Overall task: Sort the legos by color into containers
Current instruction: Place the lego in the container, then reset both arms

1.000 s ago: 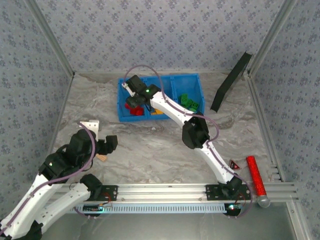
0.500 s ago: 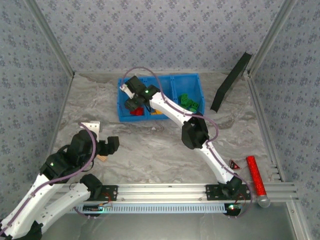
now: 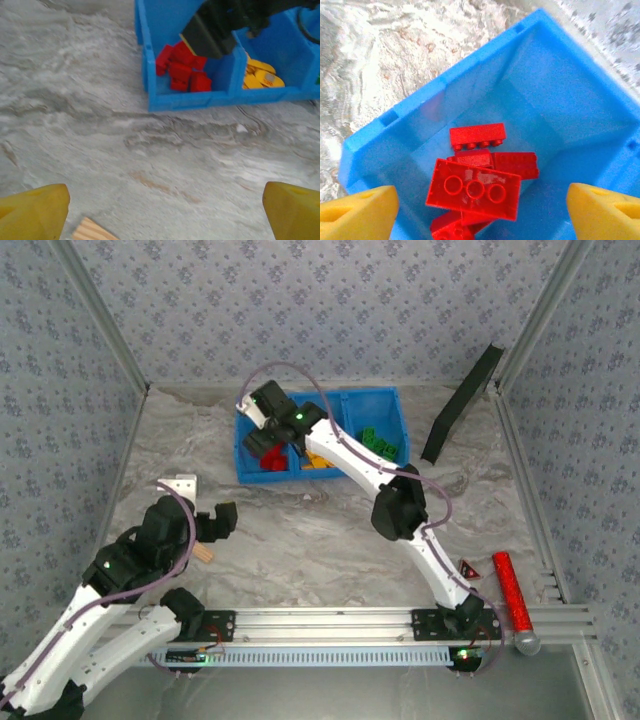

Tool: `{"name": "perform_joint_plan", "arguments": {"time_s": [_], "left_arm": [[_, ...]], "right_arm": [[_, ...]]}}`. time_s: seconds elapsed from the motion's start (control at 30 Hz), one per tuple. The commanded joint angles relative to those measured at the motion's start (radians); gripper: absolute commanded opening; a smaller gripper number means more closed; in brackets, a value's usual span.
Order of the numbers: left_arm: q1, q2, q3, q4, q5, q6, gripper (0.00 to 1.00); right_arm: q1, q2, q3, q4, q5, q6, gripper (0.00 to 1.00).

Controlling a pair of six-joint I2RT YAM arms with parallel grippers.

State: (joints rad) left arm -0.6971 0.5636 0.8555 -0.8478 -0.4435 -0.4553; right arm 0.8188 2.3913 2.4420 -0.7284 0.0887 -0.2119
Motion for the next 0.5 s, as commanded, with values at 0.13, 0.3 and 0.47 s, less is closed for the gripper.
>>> {"name": "perform_joint_plan", "arguments": {"time_s": [0.13, 0.3, 0.47], "left_arm": [[0.041, 0.015, -0.1, 0.396, -0.42, 0.237, 0.99], [0.259, 0.067, -0.224, 0.549, -0.323, 0.266, 0.99], [0.499, 0.132, -0.417, 0.869, -0.104, 0.23, 0.99]], "right_arm": [[-0.006, -0.38, -0.295, 0.04, 0.043, -0.02, 1.0], [-0.074, -0.71, -0.733, 0.166, 0.079, 0.07, 1.0], [-0.194, -1.026, -1.143, 0.24, 0.083, 0.183, 1.0]]}}
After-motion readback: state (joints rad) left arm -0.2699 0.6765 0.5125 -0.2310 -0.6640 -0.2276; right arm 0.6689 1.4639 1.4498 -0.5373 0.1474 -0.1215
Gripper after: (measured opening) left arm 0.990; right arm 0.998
